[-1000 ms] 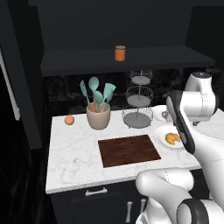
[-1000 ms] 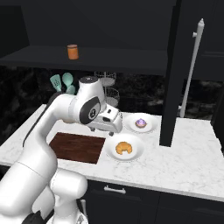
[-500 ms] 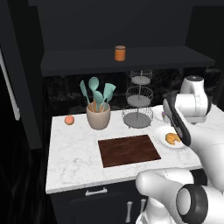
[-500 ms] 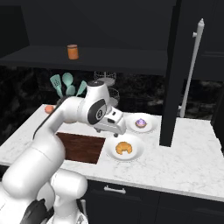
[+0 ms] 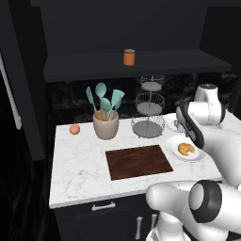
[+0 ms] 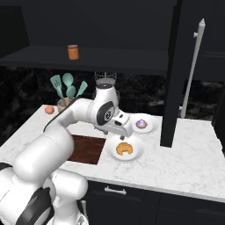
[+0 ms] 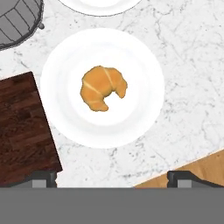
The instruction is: From the different types of pastries on the counter, select a croissant and place it on the cutting board. Then retrieve a jar of jam from the cabinet and place it alongside the croissant on the cutting board.
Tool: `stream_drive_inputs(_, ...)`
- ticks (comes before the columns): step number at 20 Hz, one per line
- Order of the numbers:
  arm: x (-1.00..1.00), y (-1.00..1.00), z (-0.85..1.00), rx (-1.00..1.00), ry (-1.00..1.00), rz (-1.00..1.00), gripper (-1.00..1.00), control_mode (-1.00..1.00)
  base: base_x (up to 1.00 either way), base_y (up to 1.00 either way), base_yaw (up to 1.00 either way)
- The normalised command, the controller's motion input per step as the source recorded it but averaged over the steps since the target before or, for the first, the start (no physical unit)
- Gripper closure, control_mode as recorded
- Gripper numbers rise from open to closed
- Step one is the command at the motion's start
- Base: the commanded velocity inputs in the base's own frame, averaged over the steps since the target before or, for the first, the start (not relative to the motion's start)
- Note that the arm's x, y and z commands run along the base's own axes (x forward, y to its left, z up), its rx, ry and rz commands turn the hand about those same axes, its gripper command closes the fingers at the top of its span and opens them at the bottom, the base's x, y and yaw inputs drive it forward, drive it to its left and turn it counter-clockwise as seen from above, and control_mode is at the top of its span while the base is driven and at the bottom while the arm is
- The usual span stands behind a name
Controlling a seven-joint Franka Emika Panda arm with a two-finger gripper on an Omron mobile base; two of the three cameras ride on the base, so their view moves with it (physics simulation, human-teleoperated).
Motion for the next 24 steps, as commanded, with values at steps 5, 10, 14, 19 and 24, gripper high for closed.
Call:
stream_drive_inputs(5,0.18,-0.01,-0.29,0.0,0.0,-0.04,-1.0,-1.0,0.0,0.0,0.0)
stream_drive_inputs(10,0.21,-0.05,-0.14,0.0,0.0,-0.08,-1.0,-1.0,0.0,0.0,0.0)
stream_drive_inputs(14,0.29,-0.03,-0.2,0.0,0.0,-0.08,-1.0,-1.0,0.0,0.0,0.0)
stream_drive_inputs(19,0.31,0.0,-0.25,0.0,0.0,-0.07,-1.0,-1.0,0.0,0.0,0.0)
stream_drive_inputs(24,0.35,-0.16,-0.15,0.03,0.0,-0.03,-1.0,-1.0,0.0,0.0,0.0)
